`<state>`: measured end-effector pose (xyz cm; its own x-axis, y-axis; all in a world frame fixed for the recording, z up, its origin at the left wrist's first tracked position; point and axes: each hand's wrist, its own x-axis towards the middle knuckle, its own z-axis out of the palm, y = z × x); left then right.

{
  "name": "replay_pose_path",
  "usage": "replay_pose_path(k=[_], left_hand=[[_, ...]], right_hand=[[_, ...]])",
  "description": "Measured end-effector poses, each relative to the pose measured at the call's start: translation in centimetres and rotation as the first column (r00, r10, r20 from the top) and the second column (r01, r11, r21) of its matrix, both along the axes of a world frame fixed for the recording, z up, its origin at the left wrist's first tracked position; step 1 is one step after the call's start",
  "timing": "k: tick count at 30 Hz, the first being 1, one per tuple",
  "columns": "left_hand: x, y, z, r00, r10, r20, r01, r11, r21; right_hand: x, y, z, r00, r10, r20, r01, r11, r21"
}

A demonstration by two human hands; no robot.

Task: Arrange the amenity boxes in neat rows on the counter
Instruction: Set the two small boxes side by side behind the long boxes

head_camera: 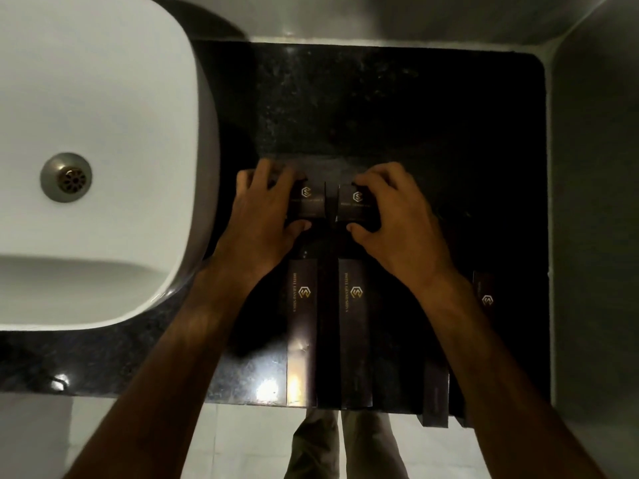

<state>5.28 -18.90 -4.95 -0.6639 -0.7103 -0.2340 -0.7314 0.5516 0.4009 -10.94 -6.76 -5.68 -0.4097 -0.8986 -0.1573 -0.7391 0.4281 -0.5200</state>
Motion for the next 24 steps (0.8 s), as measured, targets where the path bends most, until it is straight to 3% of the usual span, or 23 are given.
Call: replay_pose_path(k=[24], left_hand=[[-0.01, -0.06, 0.60, 1.000, 0.023, 0.009, -0.024, 0.994, 0.109]], right_hand=[[0.31, 0.01, 0.00, 0.997, -0.013, 0.076, 0.011, 1.000, 0.025]])
